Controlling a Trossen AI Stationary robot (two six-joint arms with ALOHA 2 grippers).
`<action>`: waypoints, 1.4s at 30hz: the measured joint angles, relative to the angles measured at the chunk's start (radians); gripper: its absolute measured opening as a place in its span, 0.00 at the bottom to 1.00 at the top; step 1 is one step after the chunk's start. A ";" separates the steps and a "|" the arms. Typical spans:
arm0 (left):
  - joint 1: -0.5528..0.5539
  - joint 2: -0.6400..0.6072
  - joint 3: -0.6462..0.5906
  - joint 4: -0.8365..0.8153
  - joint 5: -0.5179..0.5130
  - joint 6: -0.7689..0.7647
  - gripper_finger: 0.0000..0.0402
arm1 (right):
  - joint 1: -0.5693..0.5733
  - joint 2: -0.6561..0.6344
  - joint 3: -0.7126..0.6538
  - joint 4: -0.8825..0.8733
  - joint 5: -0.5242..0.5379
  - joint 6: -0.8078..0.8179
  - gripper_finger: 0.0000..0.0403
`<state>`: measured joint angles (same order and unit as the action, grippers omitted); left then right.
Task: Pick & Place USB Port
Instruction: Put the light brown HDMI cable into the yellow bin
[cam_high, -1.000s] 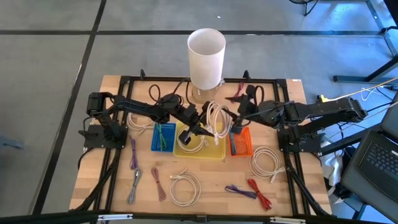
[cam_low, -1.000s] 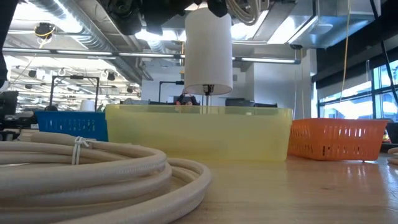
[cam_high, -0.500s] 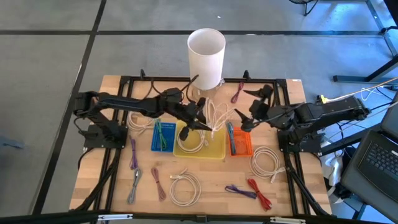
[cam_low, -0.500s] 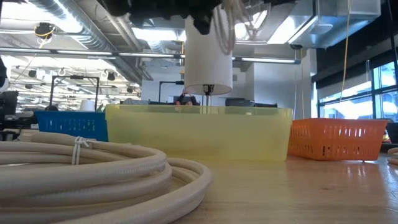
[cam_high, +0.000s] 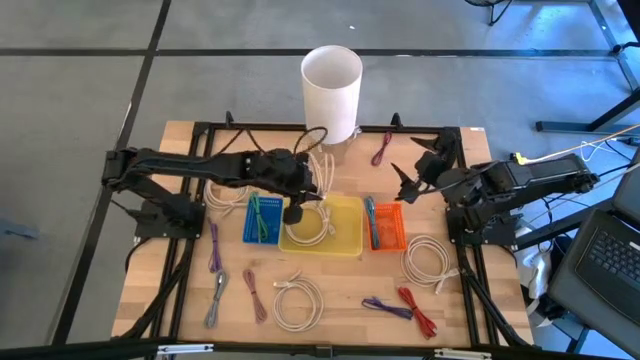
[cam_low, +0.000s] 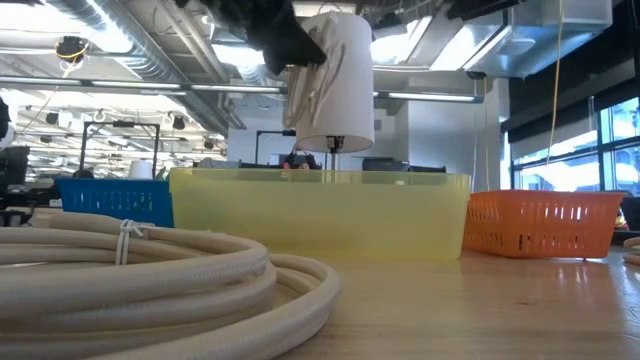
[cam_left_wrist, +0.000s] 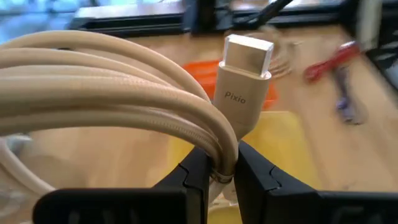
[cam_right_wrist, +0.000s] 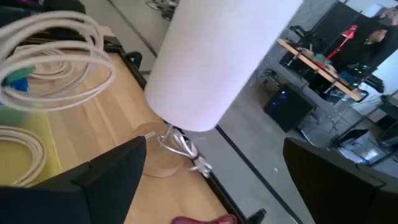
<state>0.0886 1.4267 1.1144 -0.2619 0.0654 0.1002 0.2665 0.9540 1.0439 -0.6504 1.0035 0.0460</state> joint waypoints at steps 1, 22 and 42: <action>-0.012 0.014 0.028 -0.047 -0.036 0.011 0.10 | -0.001 -0.002 0.000 -0.001 0.005 0.002 0.94; -0.154 0.485 0.408 -0.504 -0.115 0.158 0.10 | -0.029 -0.010 0.000 -0.078 0.006 0.085 0.95; -0.165 0.552 0.456 -0.499 0.020 0.187 0.10 | -0.029 -0.010 0.000 -0.111 0.006 0.120 0.95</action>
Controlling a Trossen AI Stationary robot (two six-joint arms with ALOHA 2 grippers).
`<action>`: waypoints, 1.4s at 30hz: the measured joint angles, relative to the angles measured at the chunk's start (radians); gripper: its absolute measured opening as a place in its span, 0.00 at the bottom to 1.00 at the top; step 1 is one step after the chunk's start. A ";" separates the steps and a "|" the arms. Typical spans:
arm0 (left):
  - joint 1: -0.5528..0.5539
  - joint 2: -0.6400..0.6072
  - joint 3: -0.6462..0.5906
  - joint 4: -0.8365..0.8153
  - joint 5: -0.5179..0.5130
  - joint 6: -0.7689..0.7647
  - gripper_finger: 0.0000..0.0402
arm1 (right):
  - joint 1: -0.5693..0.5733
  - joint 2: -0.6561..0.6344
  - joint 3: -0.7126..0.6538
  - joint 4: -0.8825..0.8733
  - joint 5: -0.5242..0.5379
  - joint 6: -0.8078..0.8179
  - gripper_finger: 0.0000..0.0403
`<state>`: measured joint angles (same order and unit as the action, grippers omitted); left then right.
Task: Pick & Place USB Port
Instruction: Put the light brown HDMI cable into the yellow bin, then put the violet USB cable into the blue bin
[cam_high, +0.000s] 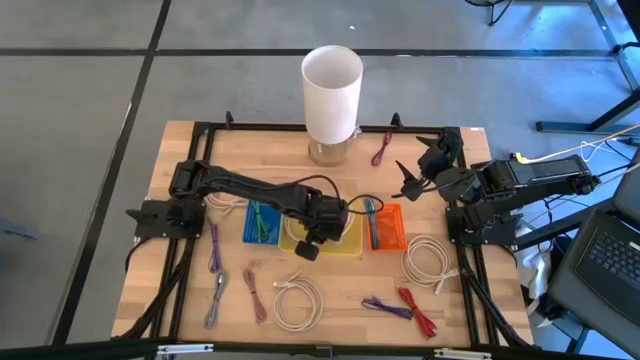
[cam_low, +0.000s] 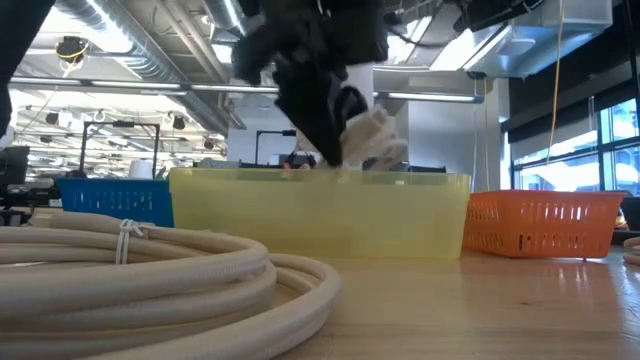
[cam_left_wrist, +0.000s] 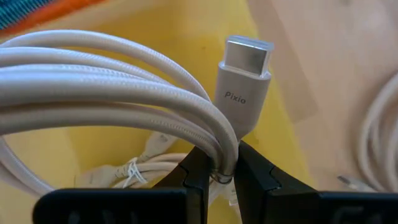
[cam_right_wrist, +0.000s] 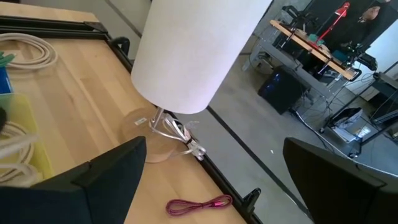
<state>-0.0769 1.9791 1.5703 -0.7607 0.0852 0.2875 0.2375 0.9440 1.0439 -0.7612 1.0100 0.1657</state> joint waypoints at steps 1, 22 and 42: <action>0.001 0.014 0.001 0.003 0.005 0.007 0.10 | 0.000 0.000 0.000 0.000 0.000 0.006 0.95; 0.038 0.197 0.116 -0.031 0.070 0.045 0.11 | -0.001 0.000 0.000 -0.001 0.000 0.014 0.94; 0.027 0.033 0.111 -0.143 -0.068 -0.012 0.62 | -0.001 0.000 0.000 -0.024 0.000 0.018 0.94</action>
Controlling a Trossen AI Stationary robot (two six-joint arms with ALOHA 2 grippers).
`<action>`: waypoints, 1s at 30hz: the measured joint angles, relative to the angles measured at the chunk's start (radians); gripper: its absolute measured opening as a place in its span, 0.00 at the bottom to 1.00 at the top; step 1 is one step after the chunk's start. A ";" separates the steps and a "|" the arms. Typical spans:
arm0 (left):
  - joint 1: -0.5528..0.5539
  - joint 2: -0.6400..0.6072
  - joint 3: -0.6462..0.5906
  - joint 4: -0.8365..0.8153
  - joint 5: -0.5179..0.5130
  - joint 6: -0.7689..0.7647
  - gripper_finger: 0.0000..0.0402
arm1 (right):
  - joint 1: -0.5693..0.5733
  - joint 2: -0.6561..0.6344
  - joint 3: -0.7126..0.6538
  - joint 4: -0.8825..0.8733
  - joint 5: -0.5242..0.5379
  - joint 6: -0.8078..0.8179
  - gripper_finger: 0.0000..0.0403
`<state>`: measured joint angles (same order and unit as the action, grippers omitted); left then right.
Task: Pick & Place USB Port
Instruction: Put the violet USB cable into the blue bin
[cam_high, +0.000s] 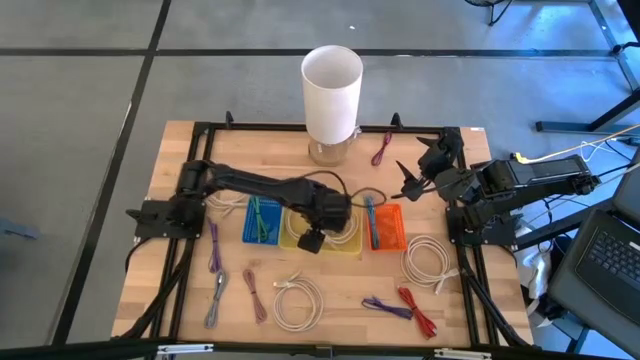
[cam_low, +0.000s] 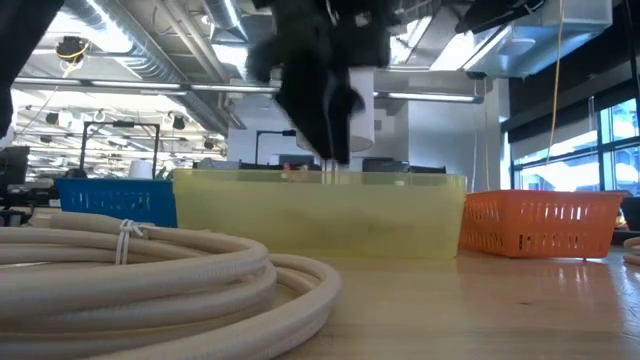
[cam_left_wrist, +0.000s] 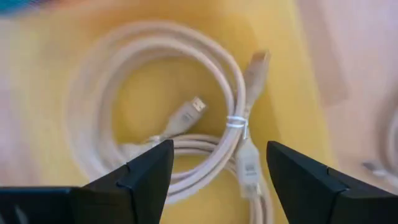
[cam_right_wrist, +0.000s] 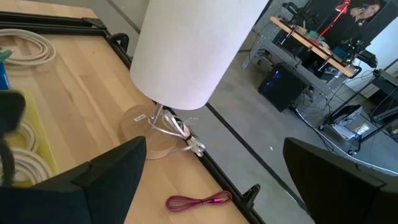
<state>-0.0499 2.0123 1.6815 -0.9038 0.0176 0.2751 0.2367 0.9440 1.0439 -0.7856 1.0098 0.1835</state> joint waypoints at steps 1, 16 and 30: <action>0.000 -0.030 0.000 -0.003 -0.001 -0.010 0.62 | 0.000 0.000 0.000 -0.001 0.000 0.003 0.94; -0.001 -0.675 -0.333 -0.142 -0.275 -0.462 0.61 | 0.000 0.000 0.000 -0.142 -0.001 0.130 0.94; -0.201 -1.181 -0.907 -0.149 -0.345 -1.384 0.61 | 0.000 -0.001 0.000 -0.150 0.000 0.131 0.94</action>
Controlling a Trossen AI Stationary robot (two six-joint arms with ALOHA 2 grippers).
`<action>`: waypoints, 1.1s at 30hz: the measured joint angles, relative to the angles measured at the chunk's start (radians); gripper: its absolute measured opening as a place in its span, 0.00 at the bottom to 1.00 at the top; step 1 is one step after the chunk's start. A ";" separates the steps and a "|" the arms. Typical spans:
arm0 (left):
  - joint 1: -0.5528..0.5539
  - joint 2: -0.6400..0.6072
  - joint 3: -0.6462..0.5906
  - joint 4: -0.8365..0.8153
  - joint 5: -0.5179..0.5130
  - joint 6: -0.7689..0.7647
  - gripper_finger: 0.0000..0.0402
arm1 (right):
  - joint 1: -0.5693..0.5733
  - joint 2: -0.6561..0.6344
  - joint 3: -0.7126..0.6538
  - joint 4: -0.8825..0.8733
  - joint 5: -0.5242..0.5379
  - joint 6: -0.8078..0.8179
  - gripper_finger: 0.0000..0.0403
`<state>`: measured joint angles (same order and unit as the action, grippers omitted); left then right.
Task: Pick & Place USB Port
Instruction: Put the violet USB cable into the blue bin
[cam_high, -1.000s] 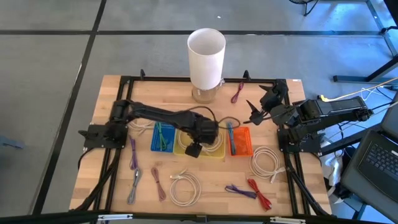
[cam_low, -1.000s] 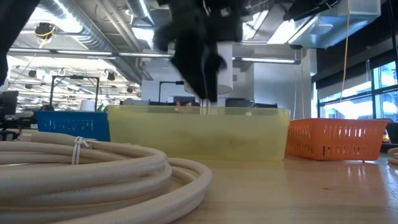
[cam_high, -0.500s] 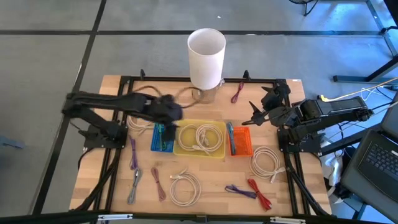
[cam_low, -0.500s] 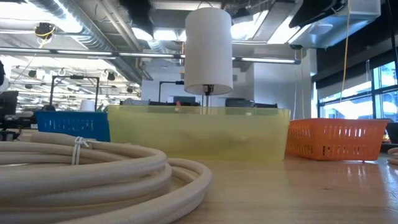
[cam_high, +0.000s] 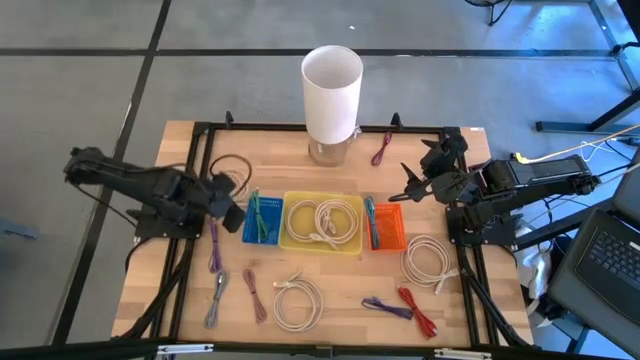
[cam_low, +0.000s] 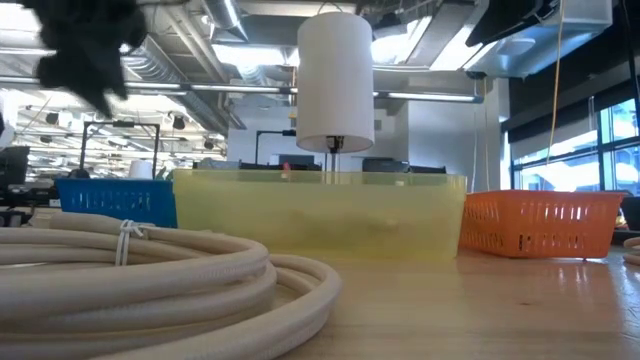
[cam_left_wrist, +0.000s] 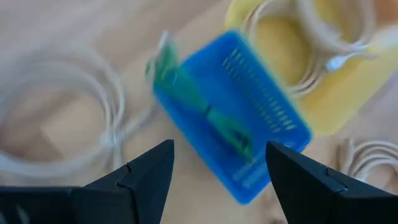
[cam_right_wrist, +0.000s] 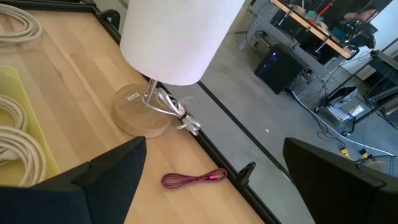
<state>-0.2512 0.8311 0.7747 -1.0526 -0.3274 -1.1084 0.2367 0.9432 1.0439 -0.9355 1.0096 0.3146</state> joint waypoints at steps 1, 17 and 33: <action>-0.020 -0.009 -0.030 0.000 0.007 -0.058 0.61 | 0.000 0.000 0.000 0.000 0.000 0.000 0.94; -0.420 0.084 -0.191 0.028 -0.017 -0.848 0.61 | -0.003 0.000 0.000 -0.013 -0.016 0.018 0.95; -0.532 0.334 -0.191 0.020 0.157 -1.163 0.61 | -0.003 0.000 0.000 -0.027 -0.016 0.028 0.95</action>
<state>-0.7827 1.1655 0.5838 -1.0324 -0.1701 -2.2718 0.2337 0.9428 1.0439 -0.9627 0.9936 0.3425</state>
